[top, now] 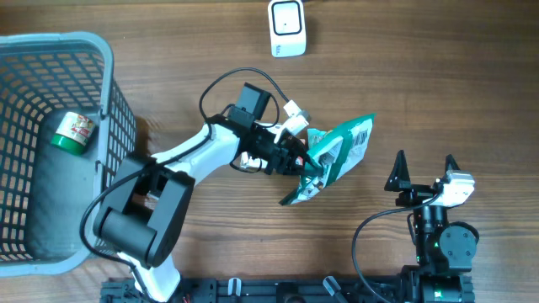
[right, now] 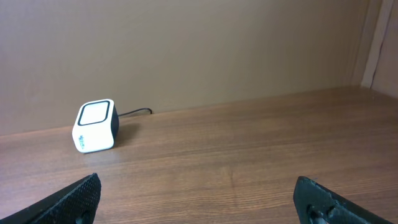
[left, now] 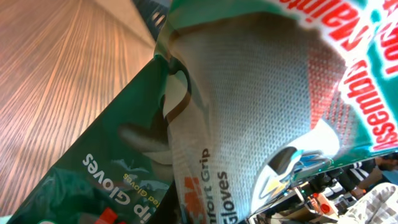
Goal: Scan the item barcode
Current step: 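Lay the green glove bag on the table right of the wipes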
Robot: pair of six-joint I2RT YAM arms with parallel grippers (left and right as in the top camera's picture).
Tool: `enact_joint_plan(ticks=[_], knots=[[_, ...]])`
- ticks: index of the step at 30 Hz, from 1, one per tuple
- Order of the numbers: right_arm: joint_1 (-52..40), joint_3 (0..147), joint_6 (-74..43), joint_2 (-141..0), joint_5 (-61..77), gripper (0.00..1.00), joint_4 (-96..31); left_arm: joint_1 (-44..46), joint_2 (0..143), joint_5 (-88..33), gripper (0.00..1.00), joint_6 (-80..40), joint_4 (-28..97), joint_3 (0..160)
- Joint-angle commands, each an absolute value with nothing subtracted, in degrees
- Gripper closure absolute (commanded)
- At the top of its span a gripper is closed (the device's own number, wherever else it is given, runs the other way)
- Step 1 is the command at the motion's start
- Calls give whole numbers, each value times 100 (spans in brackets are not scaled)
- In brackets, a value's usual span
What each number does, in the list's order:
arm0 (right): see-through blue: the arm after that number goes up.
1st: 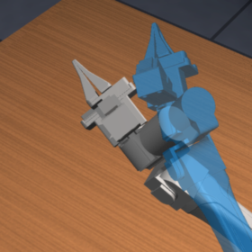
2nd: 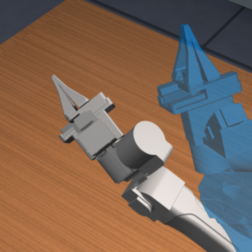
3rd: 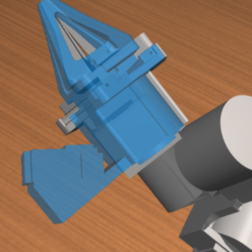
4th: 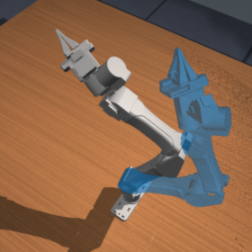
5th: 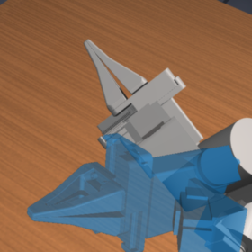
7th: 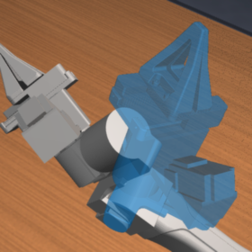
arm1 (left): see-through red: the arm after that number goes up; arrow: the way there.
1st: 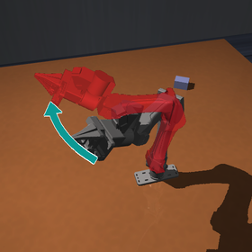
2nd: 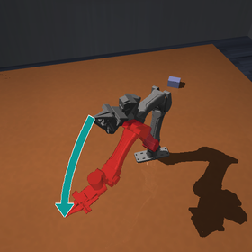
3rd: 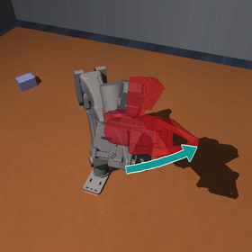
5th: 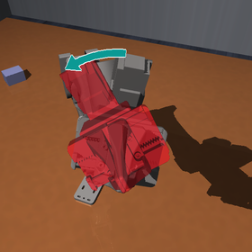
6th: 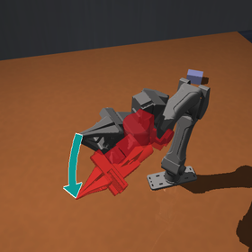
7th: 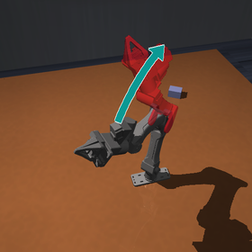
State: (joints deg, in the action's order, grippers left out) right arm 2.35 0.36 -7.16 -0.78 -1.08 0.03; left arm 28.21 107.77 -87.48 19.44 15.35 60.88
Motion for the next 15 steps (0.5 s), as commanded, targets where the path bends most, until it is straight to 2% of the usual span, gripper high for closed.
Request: enact_joint_plan(ticks=[1,5,8,10,11,12,13,15], knots=[[252,30,-602,-43,-36,0,34,2899,10899,-7797,96,1706,1518,6084],[252,30,-602,-43,-36,0,34,3017,10899,-5631,92,458,1516,6084],[252,30,-602,-43,-36,0,36,3065,10899,-5518,89,287,1444,6086],[252,30,-602,-43,-36,0,36,3063,10899,-5498,75,-141,1245,6086],[252,30,-602,-43,-36,0,34,3065,10899,-5496,38,-537,1041,6086],[252,30,-602,-43,-36,0,34,3065,10899,-5496,6,-714,899,6086],[252,30,-602,-43,-36,0,36,3072,10895,-5496,0,-716,849,6088],[252,30,-602,-43,-36,0,34,3133,10862,-5043,0,-1107,854,6121]])
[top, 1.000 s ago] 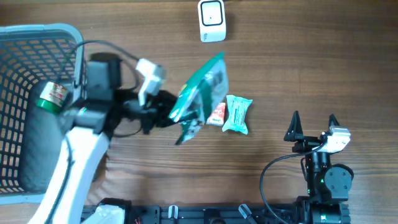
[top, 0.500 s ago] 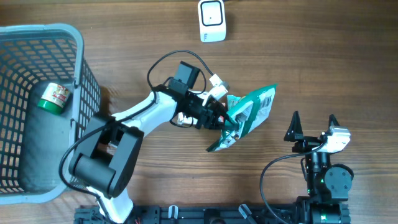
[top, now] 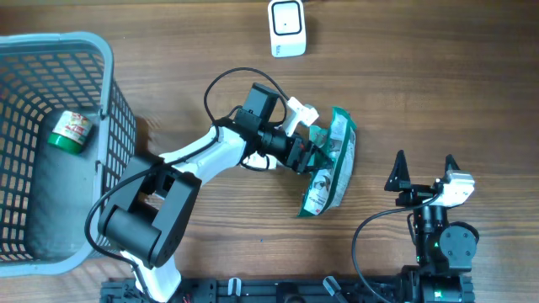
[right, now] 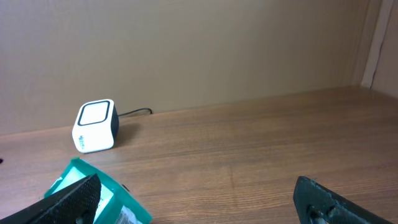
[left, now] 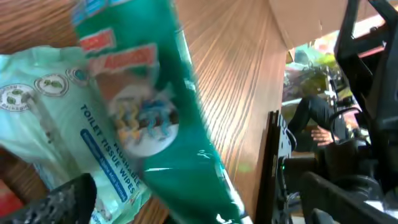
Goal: Scan the item barcode
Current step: 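Lay the green glove bag on the table right of the wipes, then grasp the green-capped jar in the basket with the left gripper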
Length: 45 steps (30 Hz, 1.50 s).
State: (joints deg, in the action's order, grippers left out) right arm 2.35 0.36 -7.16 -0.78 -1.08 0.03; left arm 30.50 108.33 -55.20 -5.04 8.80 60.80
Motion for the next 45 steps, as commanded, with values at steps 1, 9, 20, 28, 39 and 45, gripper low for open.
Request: enact_joint_plan(ticks=[1,9,20,28,39,45], knots=[[252,30,-604,-43,-36,0,36,3168,10805,-4801,0,-1251,856,6121],[252,30,-602,-43,-36,0,36,3350,8814,-2519,0,-1651,1559,6307],[252,30,-602,-43,-36,0,36,2451,6646,2845,0,-2327,4580,8976],[252,30,-602,-43,-36,0,34,-1446,6477,2941,0,-4418,6442,9098],[252,30,-602,-43,-36,0,36,-2215,9983,2427,0,-4351,6785,9076],[252,30,-602,-43,-36,0,34,-2353,10779,1968,0,-3756,6051,9070]])
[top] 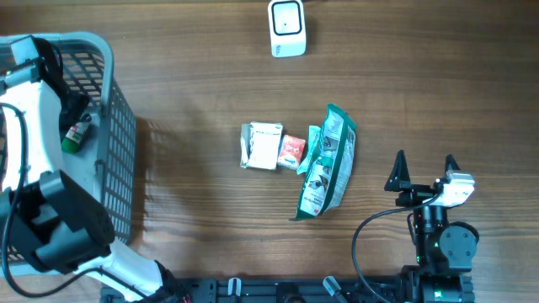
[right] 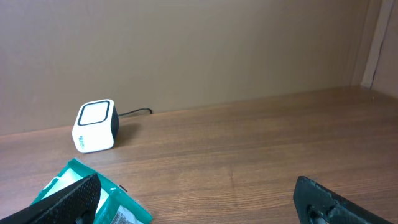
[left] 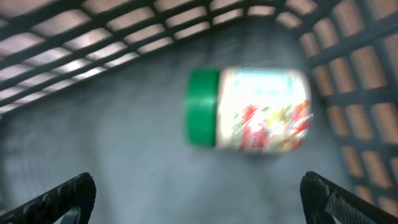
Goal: Scan the item barcode
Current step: 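Grasp the green-capped jar in the basket with the left gripper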
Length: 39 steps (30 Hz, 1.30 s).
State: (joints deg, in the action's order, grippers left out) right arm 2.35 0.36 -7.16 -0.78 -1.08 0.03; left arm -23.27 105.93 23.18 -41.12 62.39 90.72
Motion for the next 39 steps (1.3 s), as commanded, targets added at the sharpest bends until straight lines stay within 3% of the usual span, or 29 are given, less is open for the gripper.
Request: enact_joint_plan(ticks=[1,14,30,36,39], knots=[[252,30,-602,-43,-36,0,36,-2353,10836,1925,0,-3774,5970,9065],[252,30,-602,-43,-36,0,36,-2484,10965,1911,0,-3778,4794,8160],[252,30,-600,-43,-36,0,36,-2941,11692,1782,0,-3771,4088,8158],[252,30,-600,-43,-36,0,34,-2941,11596,1782,26,-3769,4351,8165],[252,30,-602,-43,-36,0,36,-2941,11246,1782,26,-3769,4464,8167]])
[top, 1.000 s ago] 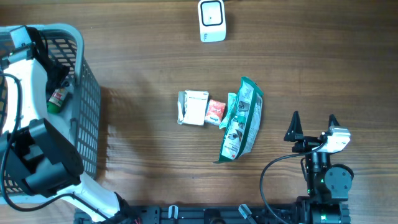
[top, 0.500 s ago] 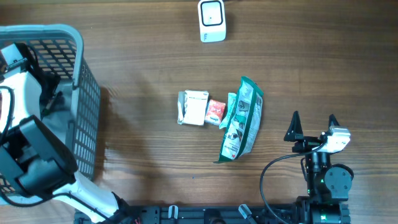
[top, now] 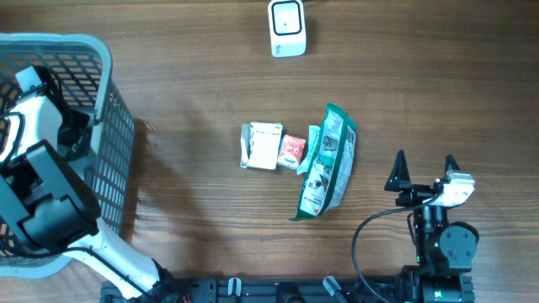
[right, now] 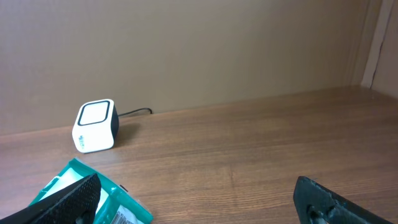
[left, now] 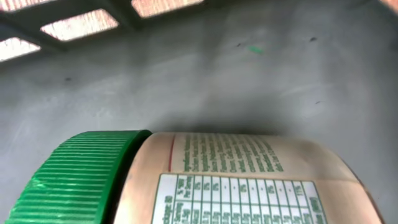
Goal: Scan the item barcode
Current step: 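Grasp the green-capped jar in the basket with the left gripper, then place the green-capped jar on the table left of the white box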
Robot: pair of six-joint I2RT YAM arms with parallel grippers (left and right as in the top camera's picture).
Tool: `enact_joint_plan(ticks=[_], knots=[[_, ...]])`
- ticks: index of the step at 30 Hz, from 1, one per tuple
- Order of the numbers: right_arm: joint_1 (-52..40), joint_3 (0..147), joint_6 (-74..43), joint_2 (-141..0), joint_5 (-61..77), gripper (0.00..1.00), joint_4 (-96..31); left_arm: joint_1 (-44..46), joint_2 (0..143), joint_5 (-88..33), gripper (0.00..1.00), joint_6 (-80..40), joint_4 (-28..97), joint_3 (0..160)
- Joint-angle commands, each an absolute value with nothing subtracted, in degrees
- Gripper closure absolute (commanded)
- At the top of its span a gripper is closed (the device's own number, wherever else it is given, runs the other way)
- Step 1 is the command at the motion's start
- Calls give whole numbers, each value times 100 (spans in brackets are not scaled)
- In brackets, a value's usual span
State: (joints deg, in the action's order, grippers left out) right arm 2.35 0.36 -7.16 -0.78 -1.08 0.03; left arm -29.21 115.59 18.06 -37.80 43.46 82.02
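A jar (left: 242, 186) with a green ribbed lid (left: 81, 177) and a printed label lies on its side on the basket's grey floor (left: 217, 68). It fills the bottom of the left wrist view, very close to the camera, and no fingers show there. From overhead, my left gripper (top: 72, 137) is down inside the grey basket (top: 103, 59) and the arm hides the jar. The white scanner (top: 287, 28) stands at the table's far edge and also shows as the scanner (right: 95, 126). My right gripper (right: 199, 205) is open and holds nothing.
A green gloves packet (top: 327, 172) lies mid-table, its corner showing as a green packet (right: 93, 193). Beside it are a white tissue pack (top: 263, 145) and a small red packet (top: 291, 150). The right arm (top: 438, 210) sits at the near right edge.
My left gripper has dropped lower in the basket. The jar, seen whole from above before, now fills the bottom of the left wrist view. The right arm and the table items are unchanged.
My left gripper held the green gloves packet mid-table, then had it turned beside the tissue pack. Later the packet lay released on the table and the left gripper was open over the jar in the basket. Now it is right at the jar.
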Motion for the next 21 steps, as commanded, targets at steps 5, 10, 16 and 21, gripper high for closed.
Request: enact_joint_plan(ticks=[5,10,16,21], knots=[[252,30,-602,-43,-36,0,34,-2936,9647,1634,25,-3774,4829,8221],[252,30,-602,-43,-36,0,36,-2936,7286,-167,25,-3776,5225,8270],[252,30,-602,-43,-36,0,36,-1673,5476,-2189,25,-3854,6198,8197],[252,30,-604,-43,-36,0,34,130,5739,-963,27,-4233,6812,7402]])
